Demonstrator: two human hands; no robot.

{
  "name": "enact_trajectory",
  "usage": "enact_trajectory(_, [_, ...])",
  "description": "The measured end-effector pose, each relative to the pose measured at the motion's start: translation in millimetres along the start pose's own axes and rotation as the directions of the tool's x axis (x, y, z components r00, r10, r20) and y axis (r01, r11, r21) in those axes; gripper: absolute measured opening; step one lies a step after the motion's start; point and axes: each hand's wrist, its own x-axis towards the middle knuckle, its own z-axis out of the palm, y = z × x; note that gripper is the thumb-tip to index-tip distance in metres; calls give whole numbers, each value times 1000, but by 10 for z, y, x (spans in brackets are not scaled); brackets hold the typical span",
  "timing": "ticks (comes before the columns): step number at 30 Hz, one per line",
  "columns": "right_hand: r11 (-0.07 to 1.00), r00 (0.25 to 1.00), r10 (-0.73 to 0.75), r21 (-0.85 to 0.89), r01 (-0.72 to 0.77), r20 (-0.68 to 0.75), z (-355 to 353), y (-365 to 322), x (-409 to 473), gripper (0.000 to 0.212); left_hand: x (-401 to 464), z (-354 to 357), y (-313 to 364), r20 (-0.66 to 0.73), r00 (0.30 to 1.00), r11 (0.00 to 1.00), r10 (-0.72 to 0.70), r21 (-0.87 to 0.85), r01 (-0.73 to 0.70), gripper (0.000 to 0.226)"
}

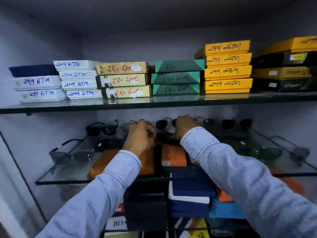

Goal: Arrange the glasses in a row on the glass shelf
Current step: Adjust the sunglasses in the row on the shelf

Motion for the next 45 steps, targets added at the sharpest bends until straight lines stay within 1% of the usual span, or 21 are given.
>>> enact_trajectory(1, [1000, 1000, 15, -9, -14, 21, 64, -50, 43, 52, 35, 10, -34, -3, 1000, 1000, 21, -15, -21, 20])
enact_trajectory(3, [999, 999, 44, -26, -44, 15, 169, -121, 86, 47, 96, 28, -109, -8, 999, 998, 49, -36, -49, 18])
enact_trajectory(6, [996, 997, 59, -64, -62, -45, 222, -175, 78, 35, 117, 24, -151, 5, 998, 996, 59, -70, -58, 9])
enact_trajectory(10, [996, 991, 51, -69, -60, -123, 141, -171, -13, 32, 104, -25, -156, -23, 994, 990, 105, -88, -106, 6])
enact_trajectory(12, [994, 985, 57, -78, -70, -163, 54, -136, -85, 31, 101, -41, -117, -61, 989, 988, 132, -71, -136, 9])
enact_trajectory(16, [992, 979, 48, -108, -71, -197, -107, -52, -266, 31, 80, -54, 15, -101, 983, 987, 151, -33, -155, 21])
enact_trajectory(18, [989, 973, 8, -142, -42, -229, -144, 14, -353, 27, 68, -46, 75, -90, 985, 988, 150, -17, -152, 27])
enact_trajectory(21, [987, 964, -34, -162, -10, -264, -176, 103, -419, 23, 71, 16, 144, -36, 991, 991, 132, 24, -132, 36])
enact_trajectory(24, [991, 962, -34, -131, -2, -271, -190, 154, -425, 23, 100, 103, 144, 7, 995, 994, 101, 50, -101, 41])
enact_trajectory(27, [995, 969, -40, -98, 16, -246, -150, 201, -431, 25, 97, 158, 96, 40, 997, 996, 73, 48, -75, 37])
enact_trajectory(30, [997, 966, -51, -71, 33, -254, -97, 240, -448, 25, 96, 169, 24, 15, 997, 995, 70, 69, -71, 28])
enact_trajectory(33, [997, 964, -68, -39, 60, -259, -91, 256, -456, 24, 122, 125, -4, 3, 997, 992, 71, 102, -71, 23])
enact_trajectory(37, [997, 962, -76, 7, 80, -261, -109, 236, -449, 24, 163, 30, -19, 2, 999, 978, 33, 207, -33, 21])
enact_trajectory(41, [996, 962, -88, 8, 93, -259, -120, 226, -441, 26, 167, -15, -59, -8, 999, 961, 52, 272, -48, 15])
enact_trajectory(43, [994, 958, -96, 15, 104, -269, -124, 226, -424, 26, 172, -18, -45, -28, 997, 970, 67, 237, -59, 14])
enact_trajectory(45, [992, 955, -108, 28, 121, -278, -119, 223, -403, 24, 180, 8, 10, 2, 997, 988, 72, 137, -72, 21])
